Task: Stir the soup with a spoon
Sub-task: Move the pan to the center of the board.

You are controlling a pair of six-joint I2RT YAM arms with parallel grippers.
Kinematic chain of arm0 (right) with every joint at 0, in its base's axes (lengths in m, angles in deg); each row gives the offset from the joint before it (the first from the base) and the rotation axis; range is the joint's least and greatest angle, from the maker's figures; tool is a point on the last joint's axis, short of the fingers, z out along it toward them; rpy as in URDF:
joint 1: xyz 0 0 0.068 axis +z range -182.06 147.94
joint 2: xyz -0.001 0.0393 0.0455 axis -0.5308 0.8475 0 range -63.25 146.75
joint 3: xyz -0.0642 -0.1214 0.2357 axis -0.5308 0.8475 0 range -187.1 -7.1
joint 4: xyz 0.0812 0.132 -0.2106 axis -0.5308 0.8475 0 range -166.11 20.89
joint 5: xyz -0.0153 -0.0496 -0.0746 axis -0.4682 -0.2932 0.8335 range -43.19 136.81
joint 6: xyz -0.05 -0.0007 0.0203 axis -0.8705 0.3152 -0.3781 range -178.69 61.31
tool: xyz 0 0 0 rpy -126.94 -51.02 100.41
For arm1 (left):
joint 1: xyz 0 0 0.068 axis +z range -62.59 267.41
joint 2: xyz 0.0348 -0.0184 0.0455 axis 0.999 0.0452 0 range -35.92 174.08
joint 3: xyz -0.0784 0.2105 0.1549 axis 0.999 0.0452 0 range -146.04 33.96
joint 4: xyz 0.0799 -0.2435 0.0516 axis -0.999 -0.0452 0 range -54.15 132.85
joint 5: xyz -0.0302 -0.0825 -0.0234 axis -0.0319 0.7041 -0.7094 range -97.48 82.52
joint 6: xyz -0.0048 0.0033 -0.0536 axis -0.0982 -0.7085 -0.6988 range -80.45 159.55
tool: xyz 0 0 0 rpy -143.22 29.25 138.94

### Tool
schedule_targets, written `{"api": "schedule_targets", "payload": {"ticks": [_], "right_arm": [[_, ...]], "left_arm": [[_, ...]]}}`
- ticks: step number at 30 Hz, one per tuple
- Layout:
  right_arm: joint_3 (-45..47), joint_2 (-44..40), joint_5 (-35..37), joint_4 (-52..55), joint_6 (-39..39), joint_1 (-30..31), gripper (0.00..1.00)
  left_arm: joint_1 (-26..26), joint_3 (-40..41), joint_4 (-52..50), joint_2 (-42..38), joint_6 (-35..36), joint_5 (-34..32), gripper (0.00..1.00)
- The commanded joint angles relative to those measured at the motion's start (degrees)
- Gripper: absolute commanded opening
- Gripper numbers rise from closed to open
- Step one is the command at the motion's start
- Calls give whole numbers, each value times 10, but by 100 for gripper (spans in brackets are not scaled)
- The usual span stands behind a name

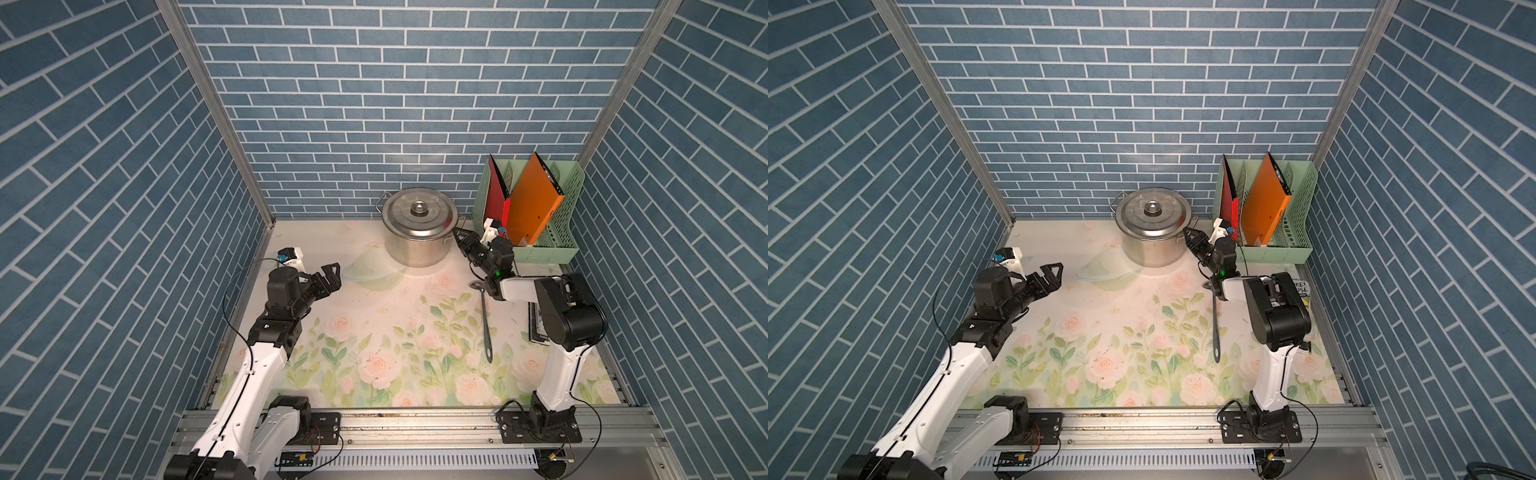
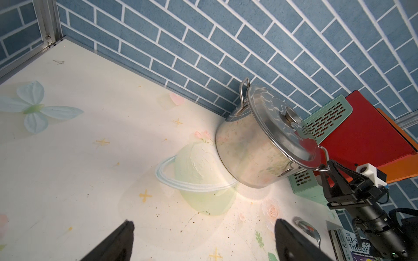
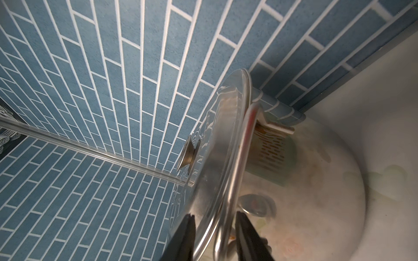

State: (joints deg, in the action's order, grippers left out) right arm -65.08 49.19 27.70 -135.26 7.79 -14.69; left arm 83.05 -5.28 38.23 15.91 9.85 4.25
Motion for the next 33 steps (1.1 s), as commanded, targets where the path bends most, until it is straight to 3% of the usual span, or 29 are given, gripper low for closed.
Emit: {"api": "schedule_targets", "payload": {"ticks": [1,6,12,22,33], "right_arm": [[-21,11,6,-14,16,4,29],[-28,7,7,5,18,6,12],[-24,-22,11,48,10,11,1],[-2,-90,-48,111,10,25,0],[129,-253,-142,173,-4,35,0]], "left_arm": [[2,-19,-17,-16,18,-16,100],[2,-24,-29,-25,25,-27,100],[2,-28,-33,-32,26,-35,100],[2,-48,-63,-32,52,-36,100],[2,-91,-92,-38,101,-14,100]]}}
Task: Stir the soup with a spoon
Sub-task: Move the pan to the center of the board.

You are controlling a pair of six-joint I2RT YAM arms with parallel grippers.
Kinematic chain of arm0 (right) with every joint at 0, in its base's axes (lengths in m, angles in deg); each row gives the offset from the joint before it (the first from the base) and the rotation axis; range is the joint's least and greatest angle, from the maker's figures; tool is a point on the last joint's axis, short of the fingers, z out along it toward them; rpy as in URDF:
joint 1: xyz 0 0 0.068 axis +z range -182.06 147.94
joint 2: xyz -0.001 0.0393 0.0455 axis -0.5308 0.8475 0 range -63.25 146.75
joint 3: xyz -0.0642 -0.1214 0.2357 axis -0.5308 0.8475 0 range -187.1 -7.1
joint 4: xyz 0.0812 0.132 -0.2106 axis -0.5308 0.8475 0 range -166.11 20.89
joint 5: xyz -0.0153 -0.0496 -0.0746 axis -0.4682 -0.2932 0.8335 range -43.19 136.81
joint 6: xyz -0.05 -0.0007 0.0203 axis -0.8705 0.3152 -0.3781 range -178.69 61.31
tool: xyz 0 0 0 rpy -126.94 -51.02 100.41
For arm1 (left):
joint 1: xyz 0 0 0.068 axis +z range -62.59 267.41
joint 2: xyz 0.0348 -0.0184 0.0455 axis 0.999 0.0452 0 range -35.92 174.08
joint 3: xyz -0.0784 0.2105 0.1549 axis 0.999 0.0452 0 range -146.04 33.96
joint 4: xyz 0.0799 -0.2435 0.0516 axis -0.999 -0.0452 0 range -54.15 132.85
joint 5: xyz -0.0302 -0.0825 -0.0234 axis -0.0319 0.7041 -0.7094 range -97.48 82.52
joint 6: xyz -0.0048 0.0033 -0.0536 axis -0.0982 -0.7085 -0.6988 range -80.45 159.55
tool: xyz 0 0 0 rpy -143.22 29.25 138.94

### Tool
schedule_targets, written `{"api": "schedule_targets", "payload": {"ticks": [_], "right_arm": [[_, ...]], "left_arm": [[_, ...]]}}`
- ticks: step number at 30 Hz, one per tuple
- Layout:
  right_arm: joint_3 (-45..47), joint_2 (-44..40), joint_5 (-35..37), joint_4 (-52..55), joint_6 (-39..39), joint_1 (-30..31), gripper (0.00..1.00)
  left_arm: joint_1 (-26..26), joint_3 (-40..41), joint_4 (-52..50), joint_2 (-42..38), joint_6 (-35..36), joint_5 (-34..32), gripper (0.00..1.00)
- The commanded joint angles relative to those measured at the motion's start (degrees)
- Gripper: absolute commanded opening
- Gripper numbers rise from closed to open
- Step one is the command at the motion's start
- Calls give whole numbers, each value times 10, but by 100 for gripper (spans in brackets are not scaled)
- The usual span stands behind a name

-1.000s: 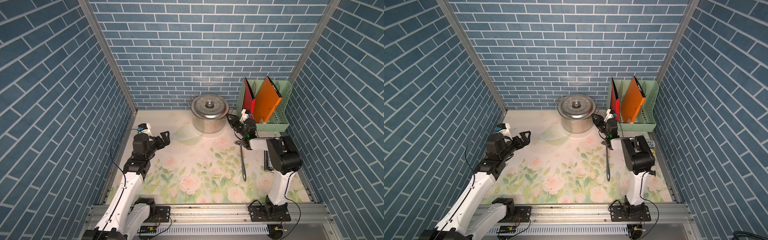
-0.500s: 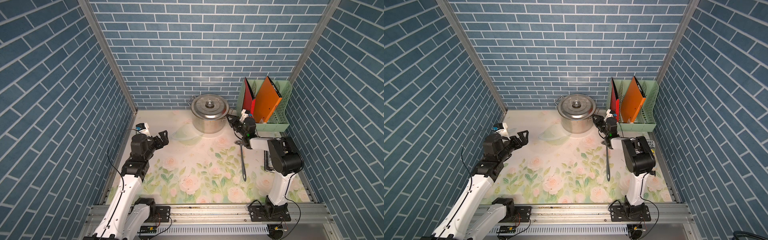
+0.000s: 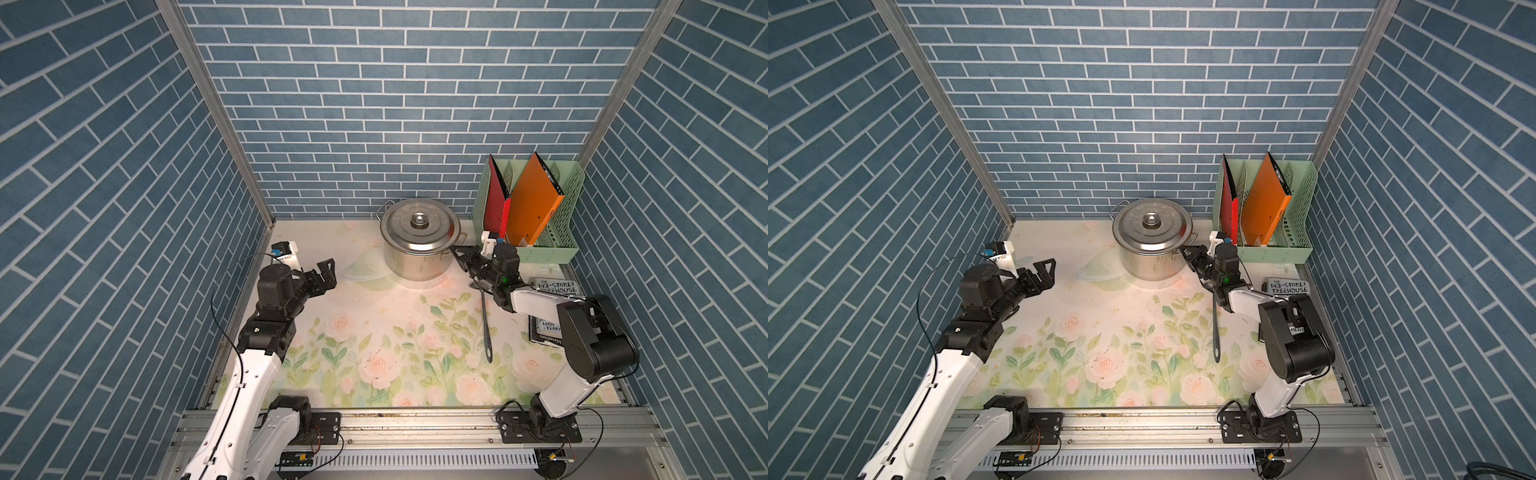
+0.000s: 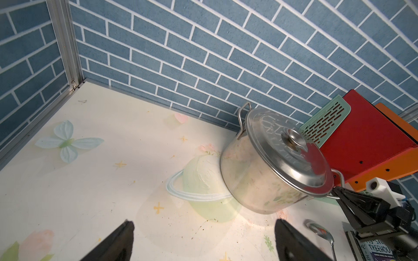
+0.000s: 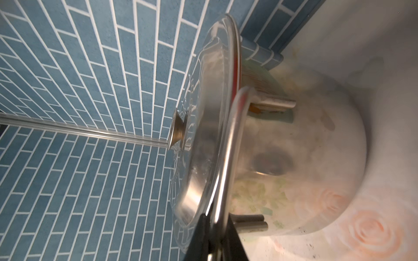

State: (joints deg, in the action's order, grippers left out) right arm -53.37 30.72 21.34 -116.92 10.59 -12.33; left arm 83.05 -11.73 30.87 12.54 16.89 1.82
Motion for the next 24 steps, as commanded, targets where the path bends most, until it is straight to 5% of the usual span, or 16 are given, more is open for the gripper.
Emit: {"api": "schedule_targets", "payload": {"ticks": [1,13,24], "right_arm": [[24,-91,-81,9,-42,11,0],[160,-334,-157,206,-72,11,0],[189,-469,-195,375,-86,0,0]], "left_arm": [[2,-34,-24,-3,38,15,100],[-17,-73,-18,21,43,128,100],[-254,-86,-4,56,54,33,100]]}}
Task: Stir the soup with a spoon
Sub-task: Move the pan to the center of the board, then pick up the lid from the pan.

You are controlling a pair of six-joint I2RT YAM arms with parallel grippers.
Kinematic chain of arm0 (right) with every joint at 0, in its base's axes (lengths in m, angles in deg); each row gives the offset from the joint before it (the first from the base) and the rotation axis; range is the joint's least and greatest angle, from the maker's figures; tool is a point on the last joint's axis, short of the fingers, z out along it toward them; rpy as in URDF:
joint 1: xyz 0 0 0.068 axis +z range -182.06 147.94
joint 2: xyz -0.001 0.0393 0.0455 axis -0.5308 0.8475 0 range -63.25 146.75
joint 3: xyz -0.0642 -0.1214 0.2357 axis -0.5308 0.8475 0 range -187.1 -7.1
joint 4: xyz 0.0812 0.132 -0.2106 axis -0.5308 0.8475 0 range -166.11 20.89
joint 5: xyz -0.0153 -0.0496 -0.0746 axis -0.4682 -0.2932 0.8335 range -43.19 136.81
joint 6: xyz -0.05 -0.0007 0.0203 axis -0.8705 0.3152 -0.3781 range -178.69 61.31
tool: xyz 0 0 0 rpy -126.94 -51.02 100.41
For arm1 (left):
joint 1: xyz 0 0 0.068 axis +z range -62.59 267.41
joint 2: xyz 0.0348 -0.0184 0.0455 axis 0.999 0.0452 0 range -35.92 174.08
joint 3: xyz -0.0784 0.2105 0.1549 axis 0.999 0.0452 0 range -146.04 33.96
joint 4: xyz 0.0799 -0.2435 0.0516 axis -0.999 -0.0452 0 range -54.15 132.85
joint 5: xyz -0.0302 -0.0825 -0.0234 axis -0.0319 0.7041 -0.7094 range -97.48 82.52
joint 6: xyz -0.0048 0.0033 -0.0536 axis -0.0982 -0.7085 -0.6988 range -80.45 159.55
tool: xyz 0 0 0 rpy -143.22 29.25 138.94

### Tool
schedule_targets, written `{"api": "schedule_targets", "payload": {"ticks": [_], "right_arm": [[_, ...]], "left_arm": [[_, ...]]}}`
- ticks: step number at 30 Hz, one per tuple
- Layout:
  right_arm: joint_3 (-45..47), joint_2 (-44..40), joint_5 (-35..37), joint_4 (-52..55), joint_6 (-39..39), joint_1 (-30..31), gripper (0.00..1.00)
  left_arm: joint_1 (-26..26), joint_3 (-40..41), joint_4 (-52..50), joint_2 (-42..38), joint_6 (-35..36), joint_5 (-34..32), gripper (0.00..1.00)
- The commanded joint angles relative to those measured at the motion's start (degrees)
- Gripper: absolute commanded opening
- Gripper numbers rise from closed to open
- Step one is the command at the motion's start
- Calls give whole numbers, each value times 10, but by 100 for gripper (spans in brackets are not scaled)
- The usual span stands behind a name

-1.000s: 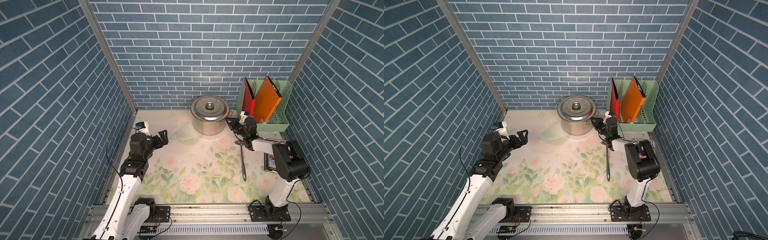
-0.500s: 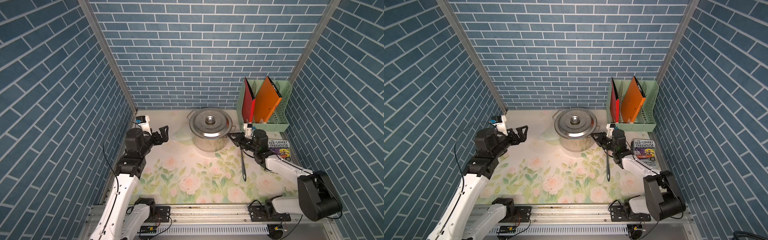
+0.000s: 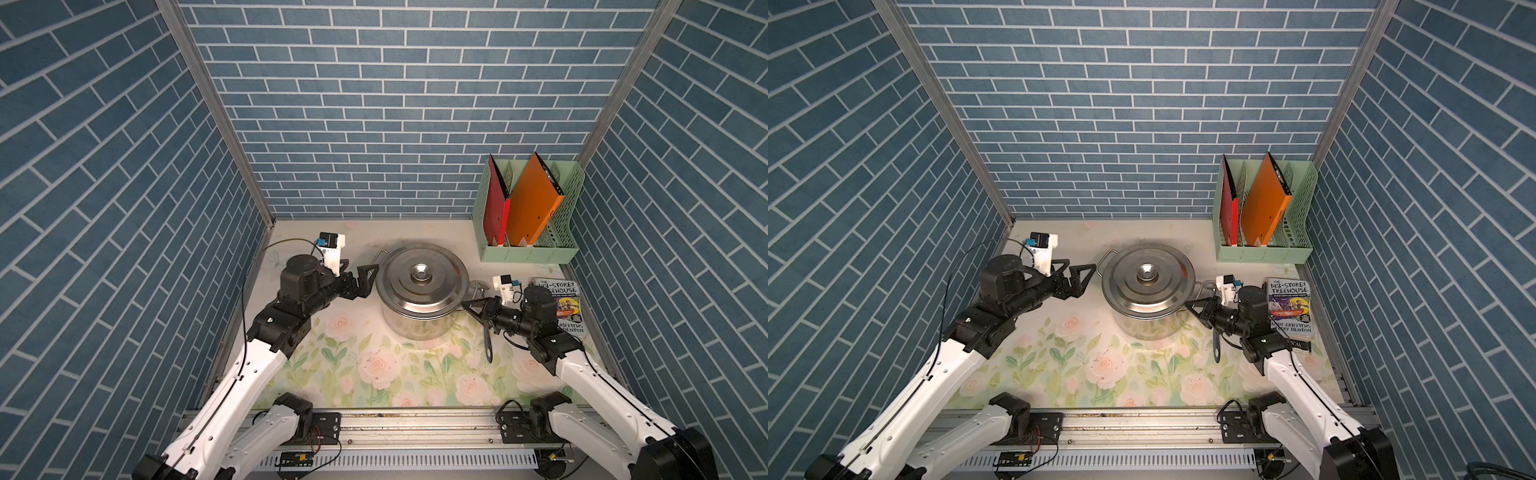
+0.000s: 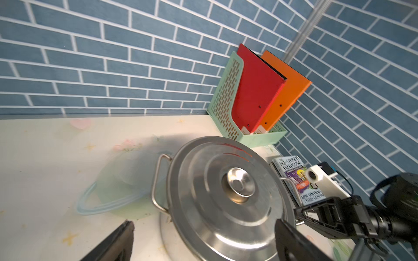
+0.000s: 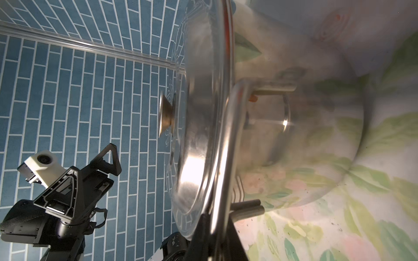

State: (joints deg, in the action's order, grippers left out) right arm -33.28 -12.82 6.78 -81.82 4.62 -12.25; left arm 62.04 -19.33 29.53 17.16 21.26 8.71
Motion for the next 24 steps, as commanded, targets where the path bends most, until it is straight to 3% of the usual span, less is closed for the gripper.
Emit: {"api": "schedule_targets", "payload": {"ticks": [1,7,12,21,24], "right_arm": [[-11,-42,-48,34,-26,-2,0],[4,-66,-23,66,-36,-7,2],[-3,-69,4,90,-60,-8,24],[-41,-83,83,175,-149,-7,65],[-56,-93,134,214,-197,-7,72]], "left_arm": [[-63,-9,16,15,10,-46,100],[-166,-48,-13,82,31,-121,100],[-230,-143,-125,164,42,-212,100],[-277,-366,-368,331,21,-283,99],[-279,-429,-420,382,17,-286,94]]}}
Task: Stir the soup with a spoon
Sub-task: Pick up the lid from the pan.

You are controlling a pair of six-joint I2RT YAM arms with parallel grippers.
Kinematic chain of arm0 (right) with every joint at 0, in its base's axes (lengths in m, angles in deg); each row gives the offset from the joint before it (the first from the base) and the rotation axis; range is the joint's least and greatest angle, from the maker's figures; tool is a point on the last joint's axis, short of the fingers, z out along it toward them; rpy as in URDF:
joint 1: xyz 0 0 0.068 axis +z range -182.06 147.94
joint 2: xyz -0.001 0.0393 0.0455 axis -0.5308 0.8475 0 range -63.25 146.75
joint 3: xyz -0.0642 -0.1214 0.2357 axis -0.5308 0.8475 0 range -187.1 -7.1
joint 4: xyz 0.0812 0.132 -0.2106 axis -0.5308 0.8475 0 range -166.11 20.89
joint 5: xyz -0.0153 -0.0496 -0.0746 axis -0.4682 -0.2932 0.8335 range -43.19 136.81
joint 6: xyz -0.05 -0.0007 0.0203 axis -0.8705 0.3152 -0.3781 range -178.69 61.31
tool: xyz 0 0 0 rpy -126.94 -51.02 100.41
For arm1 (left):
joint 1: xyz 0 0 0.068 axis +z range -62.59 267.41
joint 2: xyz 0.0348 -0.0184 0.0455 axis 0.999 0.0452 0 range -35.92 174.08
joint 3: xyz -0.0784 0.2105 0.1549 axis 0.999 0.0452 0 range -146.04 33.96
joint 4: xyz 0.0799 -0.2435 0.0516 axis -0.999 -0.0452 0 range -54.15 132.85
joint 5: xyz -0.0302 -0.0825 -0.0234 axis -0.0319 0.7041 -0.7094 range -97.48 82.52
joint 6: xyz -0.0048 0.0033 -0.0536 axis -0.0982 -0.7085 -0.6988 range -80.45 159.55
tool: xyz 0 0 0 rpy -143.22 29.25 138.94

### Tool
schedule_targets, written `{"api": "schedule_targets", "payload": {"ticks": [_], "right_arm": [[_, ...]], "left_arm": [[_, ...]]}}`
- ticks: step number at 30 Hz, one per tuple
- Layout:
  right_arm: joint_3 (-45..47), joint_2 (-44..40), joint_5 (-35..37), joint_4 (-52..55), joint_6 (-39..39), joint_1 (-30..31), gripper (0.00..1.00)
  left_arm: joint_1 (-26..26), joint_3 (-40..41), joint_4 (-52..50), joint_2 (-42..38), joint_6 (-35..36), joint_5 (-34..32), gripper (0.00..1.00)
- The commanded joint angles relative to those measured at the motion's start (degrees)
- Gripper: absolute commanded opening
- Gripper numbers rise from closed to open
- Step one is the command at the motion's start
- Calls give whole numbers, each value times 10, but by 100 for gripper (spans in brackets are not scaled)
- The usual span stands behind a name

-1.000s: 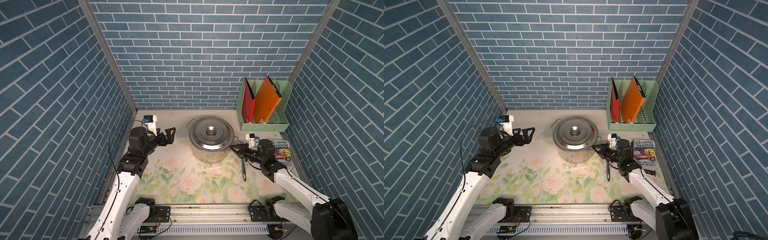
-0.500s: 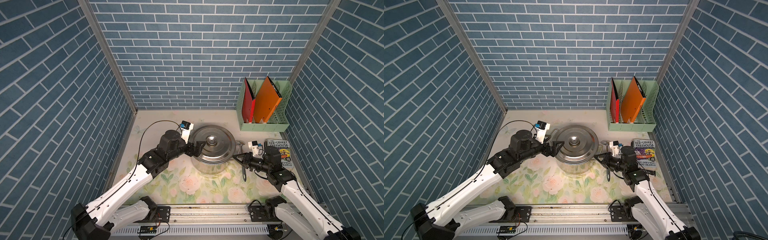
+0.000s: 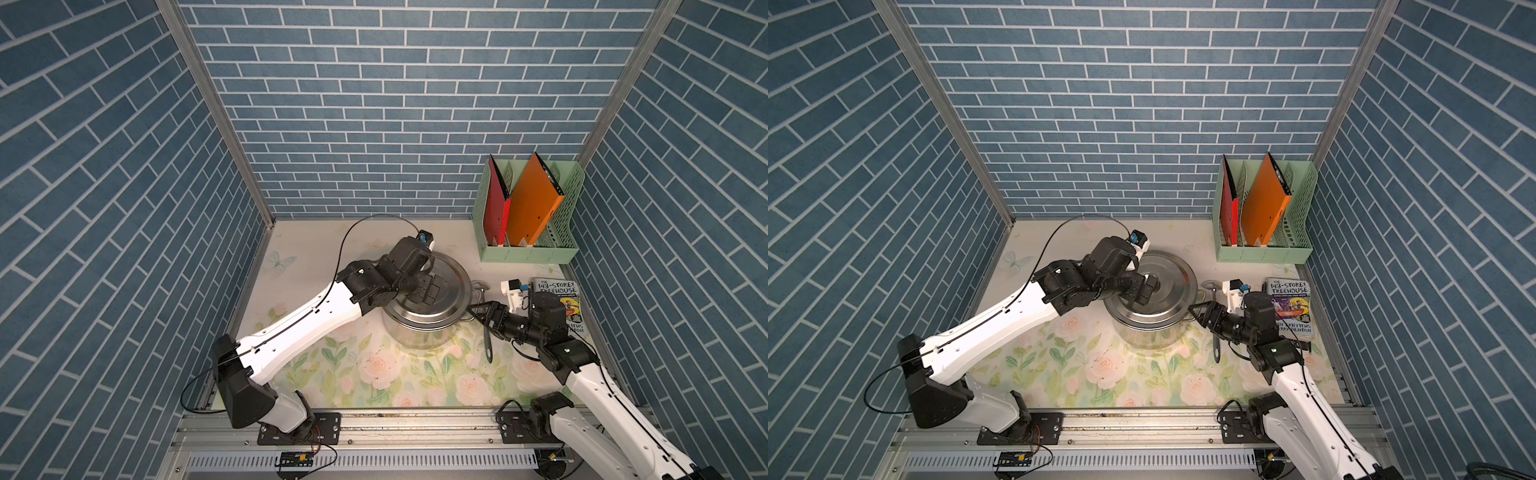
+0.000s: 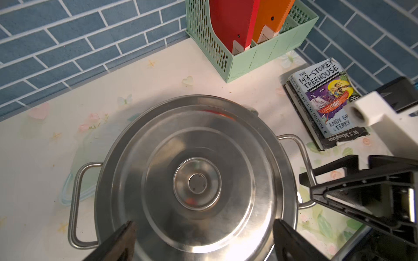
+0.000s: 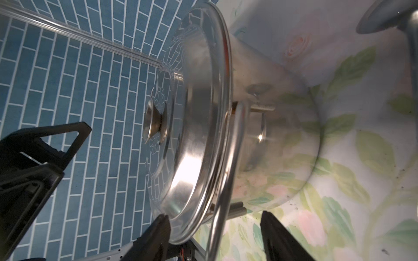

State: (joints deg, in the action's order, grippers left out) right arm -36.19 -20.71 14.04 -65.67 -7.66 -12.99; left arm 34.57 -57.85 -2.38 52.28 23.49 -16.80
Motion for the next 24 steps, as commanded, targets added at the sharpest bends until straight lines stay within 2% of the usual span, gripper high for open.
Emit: {"api": "schedule_targets", "payload": {"ticks": [1,7,13,24], "right_arm": [[-29,-18,76,61,-86,0,73],[-28,-44,128,91,-138,0,73],[-39,-74,157,132,-197,0,75],[-24,-91,159,127,-218,0,75]], "left_arm": [[-5,-68,-119,49,-6,-34,93],[-4,-163,-179,149,-3,-53,92],[8,-204,-186,207,8,-6,90],[27,-210,-196,223,4,31,78]]}}
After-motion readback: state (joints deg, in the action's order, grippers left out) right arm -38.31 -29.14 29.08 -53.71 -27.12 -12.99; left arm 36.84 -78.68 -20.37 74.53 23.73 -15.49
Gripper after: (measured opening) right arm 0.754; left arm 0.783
